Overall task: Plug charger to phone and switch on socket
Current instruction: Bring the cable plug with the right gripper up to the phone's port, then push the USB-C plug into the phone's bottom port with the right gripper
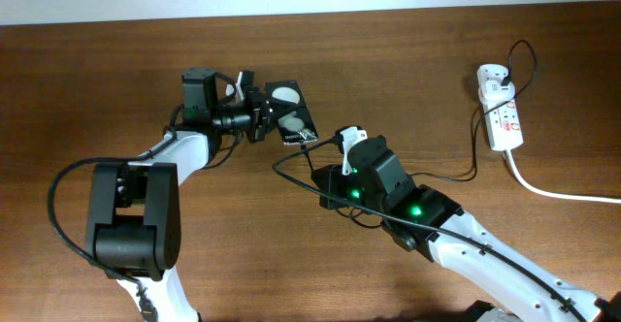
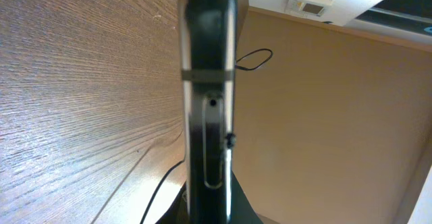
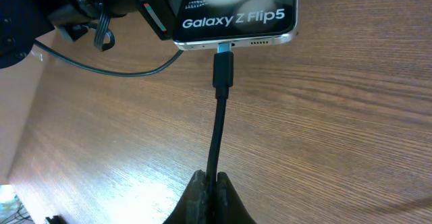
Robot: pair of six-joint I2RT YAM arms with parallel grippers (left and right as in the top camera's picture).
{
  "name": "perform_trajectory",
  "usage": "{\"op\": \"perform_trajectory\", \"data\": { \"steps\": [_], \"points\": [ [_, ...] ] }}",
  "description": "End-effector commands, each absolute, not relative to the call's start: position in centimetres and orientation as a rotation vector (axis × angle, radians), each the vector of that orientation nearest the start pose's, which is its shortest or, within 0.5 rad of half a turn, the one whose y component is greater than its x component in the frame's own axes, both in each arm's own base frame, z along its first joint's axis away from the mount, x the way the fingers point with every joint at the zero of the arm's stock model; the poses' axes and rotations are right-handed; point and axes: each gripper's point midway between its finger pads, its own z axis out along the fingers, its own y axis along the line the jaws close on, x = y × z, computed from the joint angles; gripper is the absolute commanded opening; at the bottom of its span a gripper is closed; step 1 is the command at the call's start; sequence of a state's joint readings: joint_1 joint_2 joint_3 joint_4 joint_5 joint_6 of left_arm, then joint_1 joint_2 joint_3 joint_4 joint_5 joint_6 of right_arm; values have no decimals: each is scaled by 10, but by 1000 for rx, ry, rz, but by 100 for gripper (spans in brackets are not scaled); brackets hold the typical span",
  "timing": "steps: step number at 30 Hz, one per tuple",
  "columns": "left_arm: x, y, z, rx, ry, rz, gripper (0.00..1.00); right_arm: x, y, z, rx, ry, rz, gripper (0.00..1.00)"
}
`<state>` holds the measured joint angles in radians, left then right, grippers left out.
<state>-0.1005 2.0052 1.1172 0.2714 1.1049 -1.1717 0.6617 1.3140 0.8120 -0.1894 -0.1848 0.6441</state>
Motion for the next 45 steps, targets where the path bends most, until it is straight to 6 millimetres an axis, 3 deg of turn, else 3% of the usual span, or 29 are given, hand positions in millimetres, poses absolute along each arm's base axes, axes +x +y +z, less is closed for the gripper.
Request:
{"op": "perform_trajectory", "data": {
  "steps": [1,12,16,20,25,33,45],
  "points": [
    [437,-204,119,-518,2372,-1882,0,286,259,142,-115,2414,847,4],
    [437,-204,119,-517,2372,-1883,0,297,261,140,-41,2395,849,4],
    [437,-204,119,-511,2371,-1881,0,305,268,124,-14,2416,855,4],
    [437,-204,119,-482,2367,-1872,0,313,268,129,-3,2371,848,4],
    [441,-202,117,-499,2359,-1842,0,300,268,119,-22,2445,857,4],
    [443,-201,116,-507,2356,-1824,0,288,273,117,-64,2486,917,4],
    [443,-201,116,-441,2345,-1801,0,283,266,116,-81,2507,868,4]
  ]
}}
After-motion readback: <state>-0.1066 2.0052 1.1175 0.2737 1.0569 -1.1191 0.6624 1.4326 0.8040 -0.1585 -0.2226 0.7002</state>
